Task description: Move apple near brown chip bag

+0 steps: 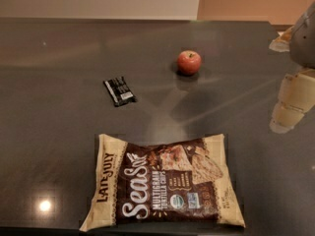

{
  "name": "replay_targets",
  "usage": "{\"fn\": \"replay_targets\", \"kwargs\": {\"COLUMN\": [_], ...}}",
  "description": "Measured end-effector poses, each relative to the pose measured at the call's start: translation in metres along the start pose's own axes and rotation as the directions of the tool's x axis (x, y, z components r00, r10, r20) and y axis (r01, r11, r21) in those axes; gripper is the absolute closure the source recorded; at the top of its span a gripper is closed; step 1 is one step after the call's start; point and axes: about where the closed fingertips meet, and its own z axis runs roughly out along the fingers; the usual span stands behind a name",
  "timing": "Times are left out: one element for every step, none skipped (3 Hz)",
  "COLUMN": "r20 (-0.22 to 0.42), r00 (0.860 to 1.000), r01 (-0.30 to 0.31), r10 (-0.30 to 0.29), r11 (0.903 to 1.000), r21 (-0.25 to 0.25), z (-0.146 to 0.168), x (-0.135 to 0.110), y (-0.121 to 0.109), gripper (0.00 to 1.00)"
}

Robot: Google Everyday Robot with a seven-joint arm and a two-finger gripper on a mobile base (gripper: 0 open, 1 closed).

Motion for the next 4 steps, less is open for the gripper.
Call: {"fn": "replay_targets", "kwargs": {"r20": [0.006,0.017,0.042,0.087], "r00": [1.0,0.999,0.997,0.995], "r01": [0.004,0.047,0.066,0.06], "r10": [-0.004,-0.046,-0.065,-0.056], "r11": [1.0,0.9986,0.9972,0.9972], "r21": [-0.004,-0.025,-0.034,-0.045], "z": [-0.002,0.003,0.014,0.033], "x": [-0.002,-0.017,-0.034,-0.053], "y": [-0.001,-0.015,-0.042,-0.073], "gripper": [0.0,0.0,0.0,0.0]}}
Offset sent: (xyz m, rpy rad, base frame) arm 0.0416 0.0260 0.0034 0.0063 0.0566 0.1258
